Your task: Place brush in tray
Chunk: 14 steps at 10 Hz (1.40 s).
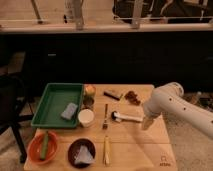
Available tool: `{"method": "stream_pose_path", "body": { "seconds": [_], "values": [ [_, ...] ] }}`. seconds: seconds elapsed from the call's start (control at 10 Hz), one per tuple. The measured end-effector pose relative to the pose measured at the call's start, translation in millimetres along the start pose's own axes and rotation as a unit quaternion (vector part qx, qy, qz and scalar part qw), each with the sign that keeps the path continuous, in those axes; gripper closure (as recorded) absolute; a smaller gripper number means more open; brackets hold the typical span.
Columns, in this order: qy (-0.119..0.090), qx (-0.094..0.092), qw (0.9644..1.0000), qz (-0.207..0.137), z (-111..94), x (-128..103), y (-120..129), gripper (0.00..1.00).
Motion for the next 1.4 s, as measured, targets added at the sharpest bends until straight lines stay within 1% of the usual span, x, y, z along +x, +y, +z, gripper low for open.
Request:
{"method": "stream_pose_path", "body": {
  "seconds": [0.5,0.7,0.9,1.1,1.4],
  "values": [
    [0.003,-0.035,0.9994,-0.001,36.6,0.8,-5.1,0.2],
    [0.003,-0.038,0.9993,-0.003,47.6,-0.8,-8.2,0.2],
    [0.002,-0.043,0.999,-0.009,59.3,-8.2,-13.8,0.2],
    [0.002,-0.049,0.9987,-0.012,72.2,-10.8,-18.9,0.2],
    [0.004,-0.06,0.9982,-0.005,81.4,-3.0,-19.5,0.2]
  ]
}}
